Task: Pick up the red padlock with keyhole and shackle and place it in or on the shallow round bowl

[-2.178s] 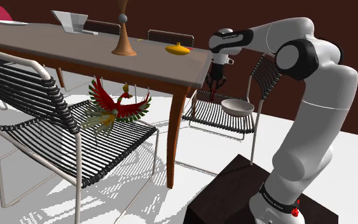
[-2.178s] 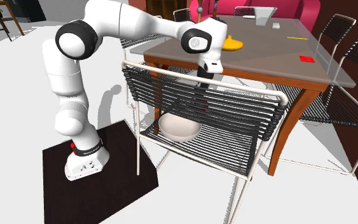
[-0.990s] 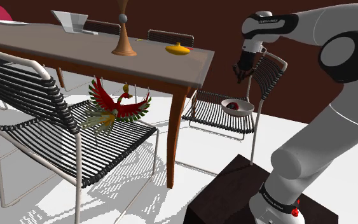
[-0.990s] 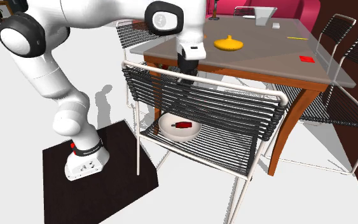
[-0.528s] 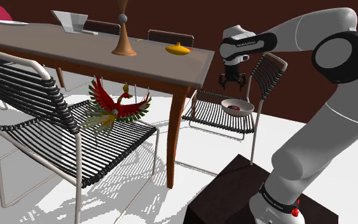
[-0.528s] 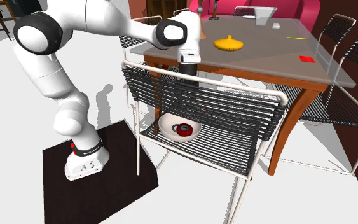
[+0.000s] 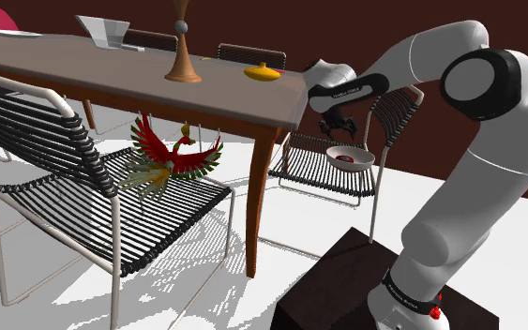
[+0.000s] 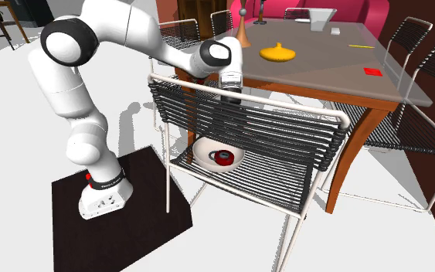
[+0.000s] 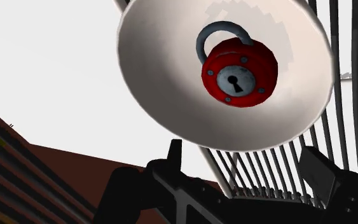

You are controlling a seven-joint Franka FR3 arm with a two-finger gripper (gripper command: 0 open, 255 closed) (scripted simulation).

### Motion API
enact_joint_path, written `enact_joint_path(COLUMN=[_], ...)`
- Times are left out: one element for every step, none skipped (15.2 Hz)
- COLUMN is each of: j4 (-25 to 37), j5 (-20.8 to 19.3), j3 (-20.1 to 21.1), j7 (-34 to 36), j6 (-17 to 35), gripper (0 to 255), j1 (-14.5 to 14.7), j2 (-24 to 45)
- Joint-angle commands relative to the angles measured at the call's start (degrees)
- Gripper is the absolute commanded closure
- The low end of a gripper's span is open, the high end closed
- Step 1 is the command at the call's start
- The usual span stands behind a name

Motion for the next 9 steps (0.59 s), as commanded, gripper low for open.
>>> enact_joint_path(j4=[-2.75, -3.34, -3.92, -4.8, -4.8, -4.8, -4.8, -4.8, -4.8], j5=[-0.66, -0.87, -1.1, -1.46, -1.46, -1.46, -1.46, -1.46, -1.46], j3=[0.24, 0.02, -0.2, -0.55, -0.55, -0.57, -0.58, -0.58, -0.57], j7=[0.86, 0.95, 1.04, 1.19, 1.19, 1.19, 1.19, 1.19, 1.19], j6=[1.27, 1.96, 2.66, 3.74, 3.74, 3.74, 3.75, 3.75, 3.74], gripper=[0, 0, 0, 0, 0, 0, 0, 0, 0], j1=[0.24, 0.05, -0.15, -0.46, -0.45, -0.44, -0.43, -0.42, -0.44], j2=[3.9, 3.91, 3.93, 3.99, 3.99, 3.99, 3.99, 3.99, 3.99])
